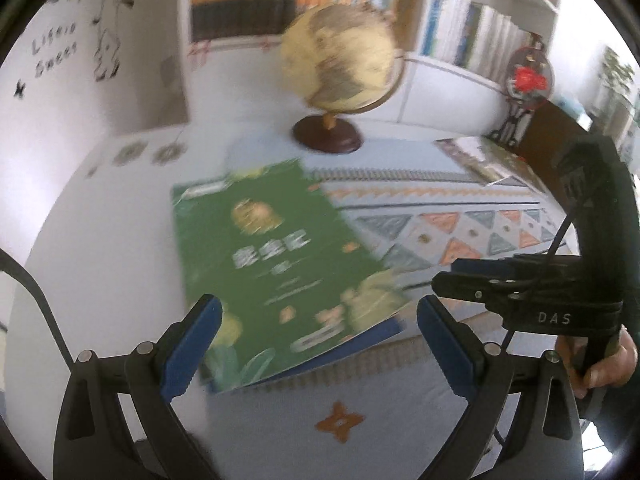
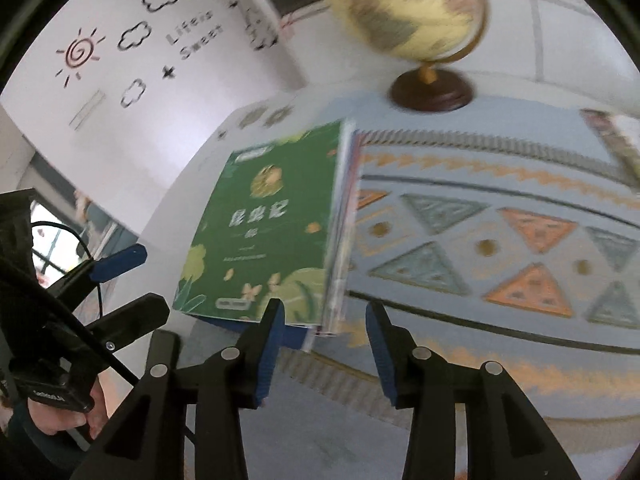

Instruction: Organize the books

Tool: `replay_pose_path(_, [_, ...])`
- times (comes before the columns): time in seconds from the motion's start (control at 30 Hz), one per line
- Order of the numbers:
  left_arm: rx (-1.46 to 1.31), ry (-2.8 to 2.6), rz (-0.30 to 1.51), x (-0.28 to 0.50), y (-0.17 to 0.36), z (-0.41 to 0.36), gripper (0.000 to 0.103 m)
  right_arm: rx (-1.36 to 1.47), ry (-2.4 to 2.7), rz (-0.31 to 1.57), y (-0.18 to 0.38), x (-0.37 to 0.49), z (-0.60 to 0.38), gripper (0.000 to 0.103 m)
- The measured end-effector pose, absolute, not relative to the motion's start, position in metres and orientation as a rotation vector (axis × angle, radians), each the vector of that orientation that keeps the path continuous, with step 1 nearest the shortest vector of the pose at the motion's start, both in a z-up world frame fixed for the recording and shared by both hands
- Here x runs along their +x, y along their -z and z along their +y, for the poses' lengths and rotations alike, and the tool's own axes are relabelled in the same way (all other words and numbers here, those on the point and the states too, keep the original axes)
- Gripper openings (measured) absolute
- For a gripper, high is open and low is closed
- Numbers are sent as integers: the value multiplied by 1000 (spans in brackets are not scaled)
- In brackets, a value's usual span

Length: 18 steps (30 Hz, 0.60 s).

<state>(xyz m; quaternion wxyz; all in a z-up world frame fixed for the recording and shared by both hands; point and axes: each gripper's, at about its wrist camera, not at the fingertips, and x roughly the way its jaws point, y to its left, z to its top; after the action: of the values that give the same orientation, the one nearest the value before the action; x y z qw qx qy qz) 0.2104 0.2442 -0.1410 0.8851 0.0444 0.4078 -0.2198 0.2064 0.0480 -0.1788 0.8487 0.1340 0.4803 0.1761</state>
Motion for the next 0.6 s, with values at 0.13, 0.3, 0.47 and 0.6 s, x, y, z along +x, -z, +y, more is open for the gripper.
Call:
replay_pose_path(0.13, [130, 530, 757, 210, 123, 197, 98, 239, -210, 936, 147, 183, 8, 50])
replay_pose_path(0.3, [135, 606, 621, 215, 86, 135, 100, 228, -17, 844, 104, 156, -54, 54])
replay_pose_path(0.47, [140, 651, 561, 210, 53, 72, 102, 358, 124, 737, 69, 120, -127, 61])
replay_pose_path(0.6, [187, 669, 584, 202, 62, 16, 102, 412, 203, 690, 65, 97, -173, 69])
